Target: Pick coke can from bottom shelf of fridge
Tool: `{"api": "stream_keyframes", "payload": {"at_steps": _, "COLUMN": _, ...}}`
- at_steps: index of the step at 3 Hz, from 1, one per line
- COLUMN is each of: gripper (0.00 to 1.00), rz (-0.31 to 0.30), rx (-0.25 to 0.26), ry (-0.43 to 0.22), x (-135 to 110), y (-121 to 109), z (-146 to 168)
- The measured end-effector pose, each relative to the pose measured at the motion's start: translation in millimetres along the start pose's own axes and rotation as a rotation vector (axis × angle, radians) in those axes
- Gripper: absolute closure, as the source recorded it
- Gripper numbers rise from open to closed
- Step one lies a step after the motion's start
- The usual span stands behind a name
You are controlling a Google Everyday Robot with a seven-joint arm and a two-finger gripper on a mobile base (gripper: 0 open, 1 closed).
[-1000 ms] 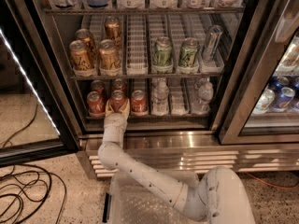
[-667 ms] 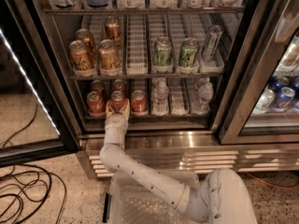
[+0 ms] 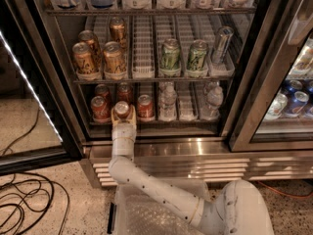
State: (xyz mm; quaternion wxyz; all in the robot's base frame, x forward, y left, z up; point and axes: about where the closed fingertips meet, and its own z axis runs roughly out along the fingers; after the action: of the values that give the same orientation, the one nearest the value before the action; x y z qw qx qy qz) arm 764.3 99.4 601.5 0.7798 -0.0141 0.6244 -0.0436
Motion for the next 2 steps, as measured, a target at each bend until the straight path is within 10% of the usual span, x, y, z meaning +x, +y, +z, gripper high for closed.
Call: {"api": "stream_keyframes", "payload": {"at_steps": 2, "gripper": 1.0, "rz": 0.025, "rx": -0.098, "ry": -0.137, "x": -46.5, "y": -13.5, "z": -21.1}}
